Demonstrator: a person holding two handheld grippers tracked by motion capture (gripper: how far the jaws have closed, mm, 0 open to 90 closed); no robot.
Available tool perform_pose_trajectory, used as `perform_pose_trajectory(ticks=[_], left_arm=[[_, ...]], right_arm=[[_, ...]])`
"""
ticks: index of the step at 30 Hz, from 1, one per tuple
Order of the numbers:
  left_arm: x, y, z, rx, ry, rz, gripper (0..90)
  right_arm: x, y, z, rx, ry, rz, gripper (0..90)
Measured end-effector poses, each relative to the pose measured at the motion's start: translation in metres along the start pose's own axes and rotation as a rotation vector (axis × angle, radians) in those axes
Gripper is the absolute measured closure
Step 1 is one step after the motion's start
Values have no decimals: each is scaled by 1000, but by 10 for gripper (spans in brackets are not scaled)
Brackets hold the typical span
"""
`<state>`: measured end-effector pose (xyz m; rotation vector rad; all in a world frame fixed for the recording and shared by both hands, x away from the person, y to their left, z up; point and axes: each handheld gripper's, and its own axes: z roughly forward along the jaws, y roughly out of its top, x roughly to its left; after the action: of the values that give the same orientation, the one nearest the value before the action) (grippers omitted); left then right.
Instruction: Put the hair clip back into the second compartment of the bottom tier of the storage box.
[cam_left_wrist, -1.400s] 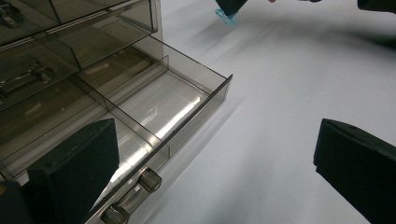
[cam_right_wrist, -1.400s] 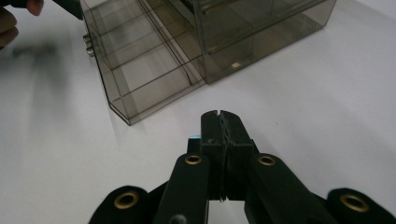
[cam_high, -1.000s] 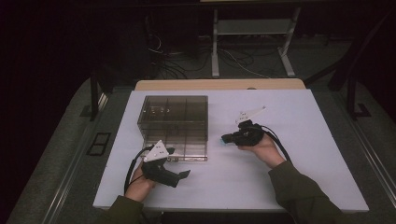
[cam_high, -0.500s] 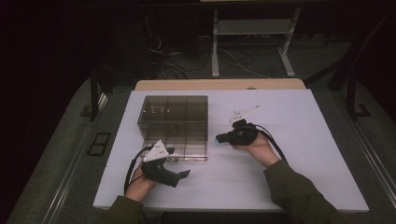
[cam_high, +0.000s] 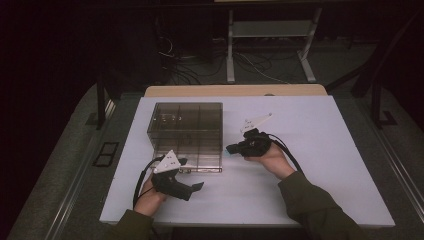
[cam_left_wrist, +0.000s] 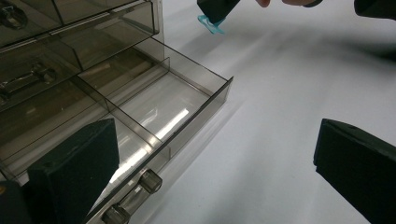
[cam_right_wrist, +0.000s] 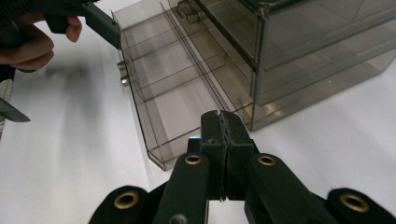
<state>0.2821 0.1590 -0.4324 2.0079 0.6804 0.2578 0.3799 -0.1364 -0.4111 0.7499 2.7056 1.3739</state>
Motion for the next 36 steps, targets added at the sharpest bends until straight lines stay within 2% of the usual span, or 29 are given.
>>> perform_pose_trajectory(ticks=[21, 36], left_arm=[[0, 0, -1, -2, -4, 3, 0], [0, 0, -1, -4, -8, 6, 0]], right_arm=[[12, 18, 18, -2, 14, -37, 877], [19, 31, 33, 19, 17, -61, 877]])
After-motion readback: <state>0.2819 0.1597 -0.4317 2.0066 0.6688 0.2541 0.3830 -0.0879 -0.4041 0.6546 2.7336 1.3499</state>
